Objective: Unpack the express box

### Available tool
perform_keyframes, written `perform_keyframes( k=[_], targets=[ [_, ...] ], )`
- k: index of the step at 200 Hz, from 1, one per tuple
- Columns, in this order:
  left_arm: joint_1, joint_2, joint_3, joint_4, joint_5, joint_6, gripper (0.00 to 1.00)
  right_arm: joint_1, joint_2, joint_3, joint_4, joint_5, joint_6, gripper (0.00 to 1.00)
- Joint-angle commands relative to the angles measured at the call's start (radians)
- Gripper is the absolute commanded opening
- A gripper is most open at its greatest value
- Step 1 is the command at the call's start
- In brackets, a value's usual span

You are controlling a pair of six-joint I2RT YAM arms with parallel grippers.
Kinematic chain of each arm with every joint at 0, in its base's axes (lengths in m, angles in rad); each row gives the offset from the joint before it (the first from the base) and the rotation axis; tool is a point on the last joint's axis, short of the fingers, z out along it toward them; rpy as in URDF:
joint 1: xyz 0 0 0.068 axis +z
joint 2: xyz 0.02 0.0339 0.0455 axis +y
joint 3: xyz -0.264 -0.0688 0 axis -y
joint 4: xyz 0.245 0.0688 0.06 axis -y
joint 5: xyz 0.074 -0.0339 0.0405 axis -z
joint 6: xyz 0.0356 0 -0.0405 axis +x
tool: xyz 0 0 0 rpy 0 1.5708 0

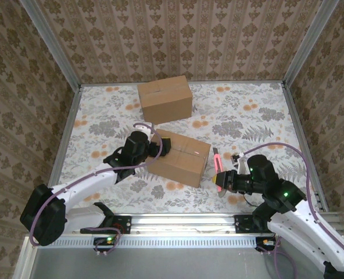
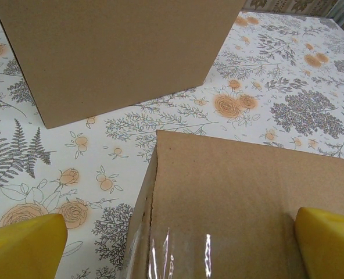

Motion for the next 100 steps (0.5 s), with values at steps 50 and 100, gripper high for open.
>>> perform_keyframes(
  k=[50,100],
  targets=[
    [0.001,0.079,-0.072,-0.211,0.003,0.0,1.0,0.005,0.026,-0.055,0.088,-0.083,0.046,0.0],
    [0.0,0.081,-0.074,-0.208,0.002,0.001,1.0,0.005,0.024,-0.034,0.068,-0.068,0.039,0.0]
  ],
)
